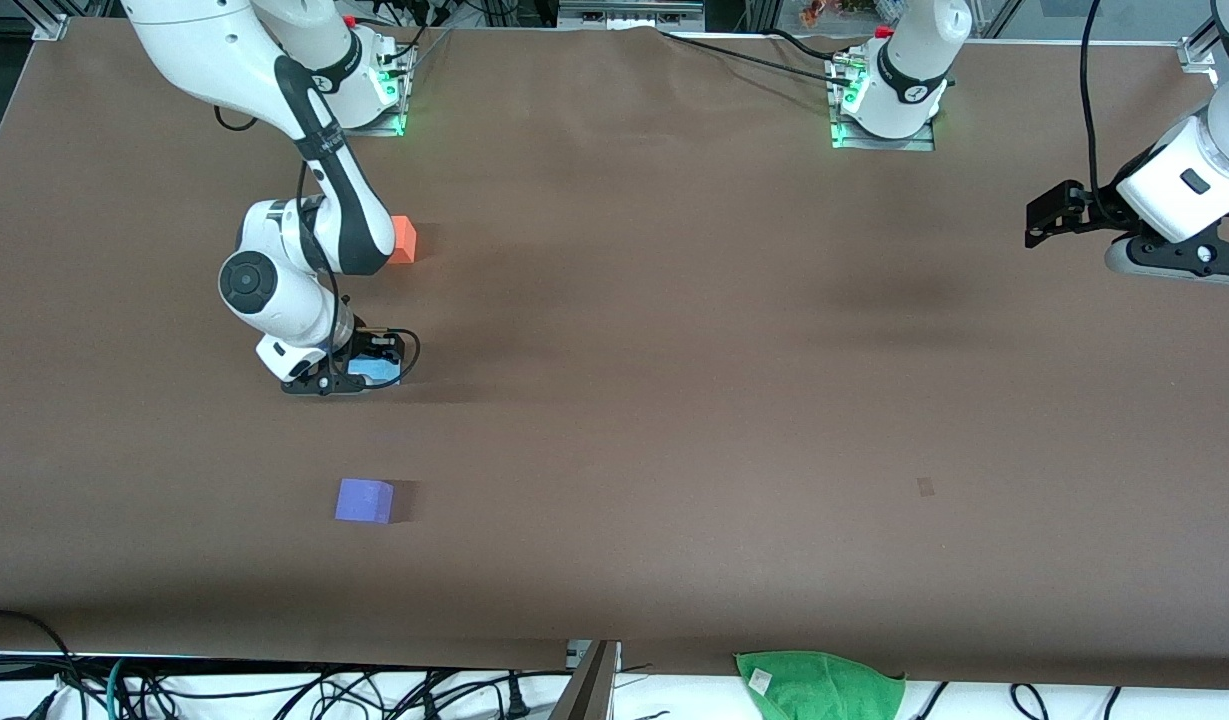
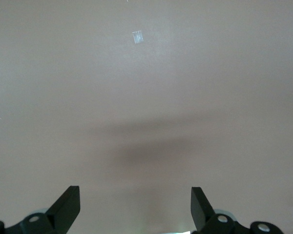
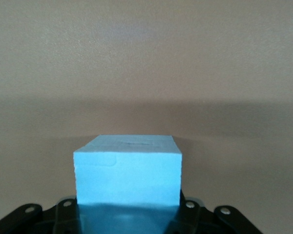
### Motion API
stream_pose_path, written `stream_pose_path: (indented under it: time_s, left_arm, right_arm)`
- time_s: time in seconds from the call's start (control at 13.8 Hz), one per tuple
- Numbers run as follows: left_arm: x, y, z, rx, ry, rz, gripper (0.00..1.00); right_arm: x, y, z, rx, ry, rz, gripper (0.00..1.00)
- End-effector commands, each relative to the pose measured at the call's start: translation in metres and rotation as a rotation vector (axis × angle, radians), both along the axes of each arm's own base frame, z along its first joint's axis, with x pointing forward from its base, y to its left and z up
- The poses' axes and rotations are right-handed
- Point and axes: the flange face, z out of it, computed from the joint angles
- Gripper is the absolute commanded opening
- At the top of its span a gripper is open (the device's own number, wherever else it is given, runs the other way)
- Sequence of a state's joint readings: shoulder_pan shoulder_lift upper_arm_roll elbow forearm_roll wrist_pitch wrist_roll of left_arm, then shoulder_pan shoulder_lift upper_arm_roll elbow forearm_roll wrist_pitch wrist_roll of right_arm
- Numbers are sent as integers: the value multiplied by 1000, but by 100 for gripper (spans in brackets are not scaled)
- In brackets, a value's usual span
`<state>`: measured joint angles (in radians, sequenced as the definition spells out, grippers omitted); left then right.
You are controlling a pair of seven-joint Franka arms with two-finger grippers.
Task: Place blue block between orange and purple blocks
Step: 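Carry the blue cube between the orange and purple cubes, lower it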
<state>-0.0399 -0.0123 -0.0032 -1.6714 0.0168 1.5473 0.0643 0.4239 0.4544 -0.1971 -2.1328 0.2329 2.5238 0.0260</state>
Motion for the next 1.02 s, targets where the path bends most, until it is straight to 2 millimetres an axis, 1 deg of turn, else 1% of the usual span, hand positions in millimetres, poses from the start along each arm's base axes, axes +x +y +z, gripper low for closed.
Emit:
stream_pose_path:
  time_s: [0.0, 0.07, 0.15, 0.22, 0.29, 0.44, 0.51, 0.58, 0.65, 0.73, 0.8, 0.94]
  left_arm:
    - [-2, -3, 2, -15, -1, -9, 100]
    - [-2, -2, 2, -15, -1, -9, 100]
    - [-2, -2, 1, -15, 1, -9, 100]
    - [-2, -2, 2, -12, -1, -10, 100]
    - [-2, -2, 2, -9, -2, -11, 100]
    - [-2, -2, 2, -7, -2, -12, 100]
    - [-2, -2, 2, -7, -2, -12, 100]
    - [-2, -2, 2, -6, -2, -12, 100]
    - [-2, -2, 2, -6, -2, -12, 100]
    - [-2, -4, 2, -6, -2, -15, 100]
    - [-2, -4, 2, -4, -2, -15, 100]
    - [-2, -3, 2, -4, -2, -15, 100]
  right_arm:
    - [-5, 2, -5, 12, -6, -10, 24]
    - [-3, 3, -2, 14, -8, -10, 42]
    - [-1, 4, 4, 18, -13, -10, 76]
    - [3, 6, 17, 28, -31, -10, 100]
    - [3, 9, 30, 38, -25, -12, 100]
    - [8, 24, 70, 65, -31, -23, 100]
    - [10, 29, 92, 78, -35, -32, 100]
    - [10, 30, 116, 94, -38, -30, 100]
    - [8, 29, 140, 99, -52, -15, 100]
    - [4, 27, 169, 101, -70, 5, 100]
    - [1, 25, 203, 100, -86, 26, 100]
    - [-4, 14, 258, 115, -61, 31, 100]
